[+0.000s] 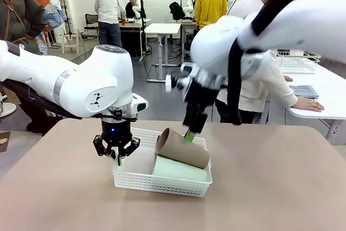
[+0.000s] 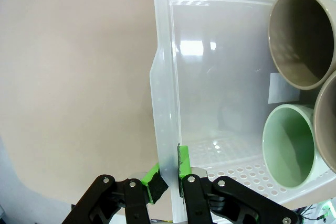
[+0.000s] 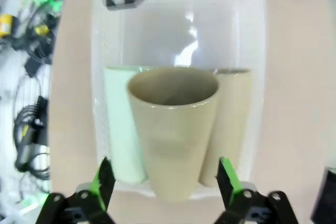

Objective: Clean and organize the cups into the basket.
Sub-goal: Pick up the Reusable plastic cup from the right side of the table and stack it inside the Organizing basket in the center of the table.

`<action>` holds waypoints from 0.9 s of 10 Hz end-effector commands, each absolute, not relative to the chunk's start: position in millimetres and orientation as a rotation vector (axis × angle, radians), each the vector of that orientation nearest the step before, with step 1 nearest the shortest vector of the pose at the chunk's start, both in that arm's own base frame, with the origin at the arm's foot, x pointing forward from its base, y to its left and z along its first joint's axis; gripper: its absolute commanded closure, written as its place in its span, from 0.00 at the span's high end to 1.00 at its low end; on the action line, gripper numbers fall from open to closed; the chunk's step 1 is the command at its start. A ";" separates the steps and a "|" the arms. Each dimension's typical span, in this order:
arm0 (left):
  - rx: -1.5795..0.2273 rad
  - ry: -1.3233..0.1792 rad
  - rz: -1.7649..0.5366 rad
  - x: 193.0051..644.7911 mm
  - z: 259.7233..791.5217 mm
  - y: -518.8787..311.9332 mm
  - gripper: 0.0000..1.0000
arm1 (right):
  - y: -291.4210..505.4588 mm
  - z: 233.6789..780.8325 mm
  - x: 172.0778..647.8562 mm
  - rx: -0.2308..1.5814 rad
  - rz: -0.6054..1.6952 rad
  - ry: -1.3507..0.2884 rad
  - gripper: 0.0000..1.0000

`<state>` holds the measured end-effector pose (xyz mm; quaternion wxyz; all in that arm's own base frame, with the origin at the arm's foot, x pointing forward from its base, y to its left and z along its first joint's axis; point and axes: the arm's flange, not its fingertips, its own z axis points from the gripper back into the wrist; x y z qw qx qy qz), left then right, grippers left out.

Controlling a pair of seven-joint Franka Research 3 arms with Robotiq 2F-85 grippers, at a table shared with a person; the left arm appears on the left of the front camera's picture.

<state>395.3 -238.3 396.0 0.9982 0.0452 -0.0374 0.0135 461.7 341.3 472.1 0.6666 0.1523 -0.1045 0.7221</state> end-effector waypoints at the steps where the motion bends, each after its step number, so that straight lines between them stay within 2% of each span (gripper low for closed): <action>1: 0.092 -0.084 0.048 394.5 398.4 -241.0 0.00 | 263.1 523.1 414.3 0.441 1.660 -0.508 1.00; 3: 0.092 -0.084 0.048 394.5 398.4 -241.0 0.00 | 186.7 560.4 386.9 0.586 1.653 -0.708 1.00; 5: 0.092 -0.084 0.048 394.5 398.4 -241.0 0.00 | 106.2 570.5 374.6 0.789 1.659 -0.869 1.00; 6: 0.092 -0.084 0.048 394.5 398.4 -241.0 0.00 | 49.7 559.6 377.7 0.845 1.590 -0.955 1.00; 9: 0.092 -0.084 0.048 394.5 398.4 -241.0 0.00 | -34.7 514.5 379.3 0.946 1.455 -1.037 1.00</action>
